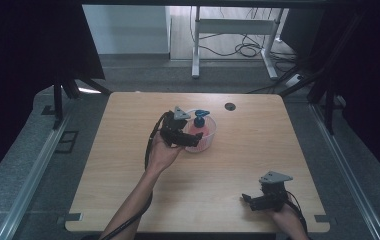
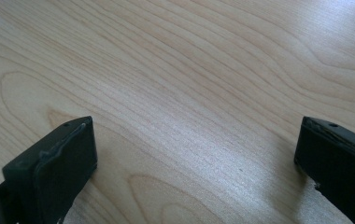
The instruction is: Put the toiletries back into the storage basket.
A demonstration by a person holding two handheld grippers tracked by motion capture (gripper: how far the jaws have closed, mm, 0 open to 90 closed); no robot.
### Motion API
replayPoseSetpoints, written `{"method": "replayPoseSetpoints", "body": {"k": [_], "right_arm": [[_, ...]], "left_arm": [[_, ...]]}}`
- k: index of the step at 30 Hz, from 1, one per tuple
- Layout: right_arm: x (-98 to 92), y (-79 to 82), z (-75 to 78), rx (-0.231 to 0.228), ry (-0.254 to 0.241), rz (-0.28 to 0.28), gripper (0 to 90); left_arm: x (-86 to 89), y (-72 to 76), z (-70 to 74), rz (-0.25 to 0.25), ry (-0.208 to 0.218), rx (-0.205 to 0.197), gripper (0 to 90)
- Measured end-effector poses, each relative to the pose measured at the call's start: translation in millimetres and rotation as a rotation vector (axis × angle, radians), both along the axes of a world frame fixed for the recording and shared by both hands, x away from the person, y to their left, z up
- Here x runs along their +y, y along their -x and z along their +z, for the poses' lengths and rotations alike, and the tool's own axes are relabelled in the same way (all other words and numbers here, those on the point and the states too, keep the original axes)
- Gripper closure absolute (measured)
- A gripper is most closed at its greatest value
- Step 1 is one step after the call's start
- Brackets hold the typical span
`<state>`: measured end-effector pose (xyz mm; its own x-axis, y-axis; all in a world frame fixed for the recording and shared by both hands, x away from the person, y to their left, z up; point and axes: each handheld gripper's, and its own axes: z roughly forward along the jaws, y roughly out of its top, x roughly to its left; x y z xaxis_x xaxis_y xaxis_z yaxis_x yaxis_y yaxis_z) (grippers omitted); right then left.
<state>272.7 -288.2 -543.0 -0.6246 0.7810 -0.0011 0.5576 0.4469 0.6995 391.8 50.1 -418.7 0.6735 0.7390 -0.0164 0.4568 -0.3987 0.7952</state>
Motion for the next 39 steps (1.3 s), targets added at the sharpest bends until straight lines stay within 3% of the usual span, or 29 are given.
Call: {"method": "replayPoseSetpoints", "body": {"k": [22, 39], "right_arm": [[0.4, 0.2, 0.1, 0.0, 0.001, -0.005, 0.0], [0.6, 0.3, 0.1, 0.0, 0.001, -0.008, 0.0]], "left_arm": [[11.7, 20.1, -2.8, -0.015, -0.02, -0.006, 10.7], [30.1, 40.2, -3.3, -0.02, -0.034, -0.01, 10.7]]}}
